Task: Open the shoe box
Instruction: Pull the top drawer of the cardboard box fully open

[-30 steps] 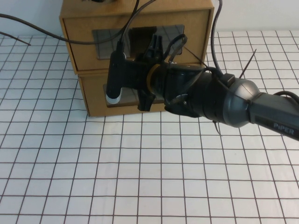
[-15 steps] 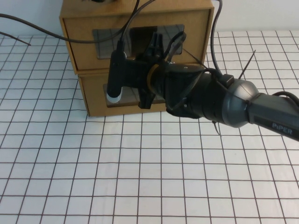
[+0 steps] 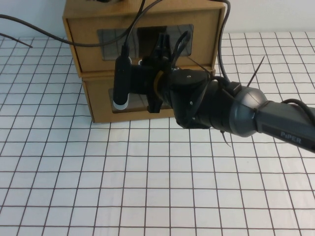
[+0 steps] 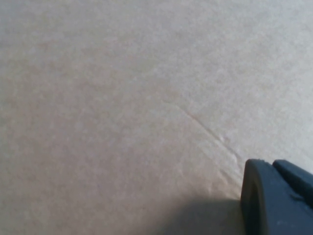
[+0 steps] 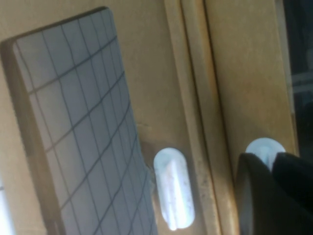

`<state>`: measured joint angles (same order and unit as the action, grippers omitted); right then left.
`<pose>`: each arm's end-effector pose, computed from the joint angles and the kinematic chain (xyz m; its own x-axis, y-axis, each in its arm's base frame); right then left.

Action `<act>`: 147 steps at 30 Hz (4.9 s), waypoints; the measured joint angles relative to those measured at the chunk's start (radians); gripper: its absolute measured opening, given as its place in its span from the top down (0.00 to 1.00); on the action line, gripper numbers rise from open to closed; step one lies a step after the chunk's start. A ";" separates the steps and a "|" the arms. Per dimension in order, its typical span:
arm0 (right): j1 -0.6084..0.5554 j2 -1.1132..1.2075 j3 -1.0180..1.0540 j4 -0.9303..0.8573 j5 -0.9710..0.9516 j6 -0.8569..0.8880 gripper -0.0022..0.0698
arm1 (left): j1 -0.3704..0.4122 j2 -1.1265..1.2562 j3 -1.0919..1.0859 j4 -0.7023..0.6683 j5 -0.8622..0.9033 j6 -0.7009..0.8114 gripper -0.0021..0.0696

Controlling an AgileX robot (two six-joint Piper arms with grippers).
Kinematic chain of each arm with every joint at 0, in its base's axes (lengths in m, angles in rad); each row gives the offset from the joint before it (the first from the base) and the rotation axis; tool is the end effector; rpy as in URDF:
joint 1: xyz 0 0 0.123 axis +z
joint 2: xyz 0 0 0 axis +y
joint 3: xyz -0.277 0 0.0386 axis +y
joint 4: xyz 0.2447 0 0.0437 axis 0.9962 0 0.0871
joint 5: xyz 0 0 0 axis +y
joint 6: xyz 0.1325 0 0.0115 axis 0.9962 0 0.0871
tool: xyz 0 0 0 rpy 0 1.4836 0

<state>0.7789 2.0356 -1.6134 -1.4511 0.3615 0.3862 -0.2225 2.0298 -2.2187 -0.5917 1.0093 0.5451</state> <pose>0.3997 0.3288 0.2467 0.2408 -0.9079 -0.3432 -0.4392 0.2134 -0.8727 0.4573 -0.1679 0.3724 -0.4629 0.2856 -0.8391 0.6683 0.7343 -0.1188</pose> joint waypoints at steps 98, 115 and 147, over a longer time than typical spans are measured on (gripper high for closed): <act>-0.558 -1.161 0.625 1.459 0.528 -0.349 0.99 | 0.000 -1.482 1.413 0.177 -0.803 0.070 0.97; -0.558 -1.781 1.205 1.683 -0.042 -0.353 0.99 | 0.000 -1.998 2.039 0.115 -0.862 0.065 0.97; -0.558 -1.842 1.444 1.673 -0.084 -0.353 0.99 | 0.000 -1.996 2.245 0.005 -0.909 0.085 0.97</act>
<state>0.2208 0.1938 -0.1699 0.2217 0.2776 0.0332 -0.2225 0.0339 0.0267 -0.5863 0.1000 0.6299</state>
